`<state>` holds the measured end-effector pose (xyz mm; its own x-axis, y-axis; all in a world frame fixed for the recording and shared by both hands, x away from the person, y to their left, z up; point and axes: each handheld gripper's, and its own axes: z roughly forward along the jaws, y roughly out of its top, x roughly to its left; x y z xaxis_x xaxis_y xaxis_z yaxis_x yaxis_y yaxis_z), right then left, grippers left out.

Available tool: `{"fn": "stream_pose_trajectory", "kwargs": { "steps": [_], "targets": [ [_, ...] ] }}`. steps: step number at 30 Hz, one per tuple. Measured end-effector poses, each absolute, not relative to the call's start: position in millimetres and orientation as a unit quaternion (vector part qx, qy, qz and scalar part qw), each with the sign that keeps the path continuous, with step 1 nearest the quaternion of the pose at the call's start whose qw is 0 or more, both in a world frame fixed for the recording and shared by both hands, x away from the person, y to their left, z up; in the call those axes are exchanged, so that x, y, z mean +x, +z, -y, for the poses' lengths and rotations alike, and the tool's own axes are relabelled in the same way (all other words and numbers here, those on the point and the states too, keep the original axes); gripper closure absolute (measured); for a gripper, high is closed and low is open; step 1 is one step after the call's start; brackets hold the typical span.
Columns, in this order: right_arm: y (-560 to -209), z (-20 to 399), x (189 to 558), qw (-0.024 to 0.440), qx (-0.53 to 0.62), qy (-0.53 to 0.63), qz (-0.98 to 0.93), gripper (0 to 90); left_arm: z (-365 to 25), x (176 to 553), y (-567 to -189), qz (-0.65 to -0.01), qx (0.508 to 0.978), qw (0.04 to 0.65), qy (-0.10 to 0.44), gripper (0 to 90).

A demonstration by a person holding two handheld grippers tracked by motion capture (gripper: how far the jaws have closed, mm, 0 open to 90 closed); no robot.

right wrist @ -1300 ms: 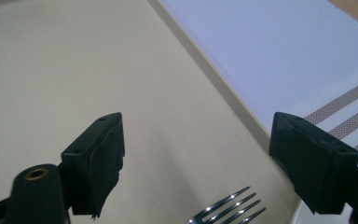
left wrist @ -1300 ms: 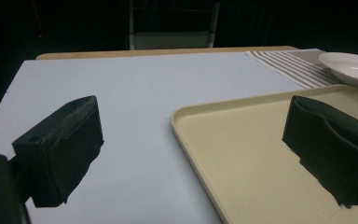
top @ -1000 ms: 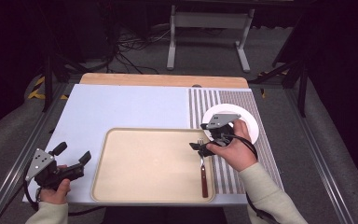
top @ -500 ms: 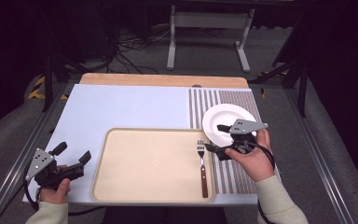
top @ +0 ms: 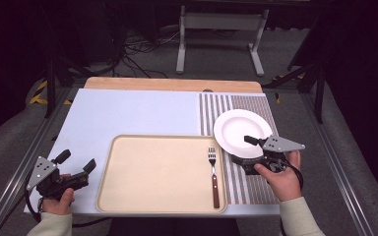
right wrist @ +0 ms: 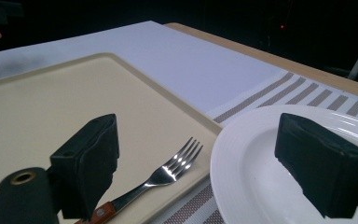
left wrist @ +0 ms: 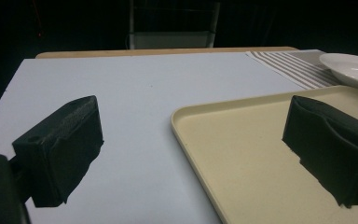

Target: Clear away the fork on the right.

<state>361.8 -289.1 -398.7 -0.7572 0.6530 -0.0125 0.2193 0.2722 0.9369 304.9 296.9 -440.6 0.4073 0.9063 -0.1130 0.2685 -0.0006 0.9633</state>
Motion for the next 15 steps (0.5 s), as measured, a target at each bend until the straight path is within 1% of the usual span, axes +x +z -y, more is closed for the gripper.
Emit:
{"fn": "stream_pose_trajectory", "kwargs": {
  "steps": [9, 12, 15],
  "targets": [
    [-416, 306, 354, 0.198, 0.303, 0.558, -0.747, 13.8, -297, 305, -441, -0.457, 0.643, 0.54, 0.292, 4.8],
    [-429, 313, 351, 0.198, 0.318, 0.571, -0.73, 13.8, -298, 305, -441, -0.458, 0.642, 0.541, 0.291, 4.8],
    [-434, 315, 350, 0.197, 0.321, 0.56, -0.738, 13.9, -299, 305, -441, -0.457, 0.643, 0.542, 0.29, 4.8]
  ]
}}
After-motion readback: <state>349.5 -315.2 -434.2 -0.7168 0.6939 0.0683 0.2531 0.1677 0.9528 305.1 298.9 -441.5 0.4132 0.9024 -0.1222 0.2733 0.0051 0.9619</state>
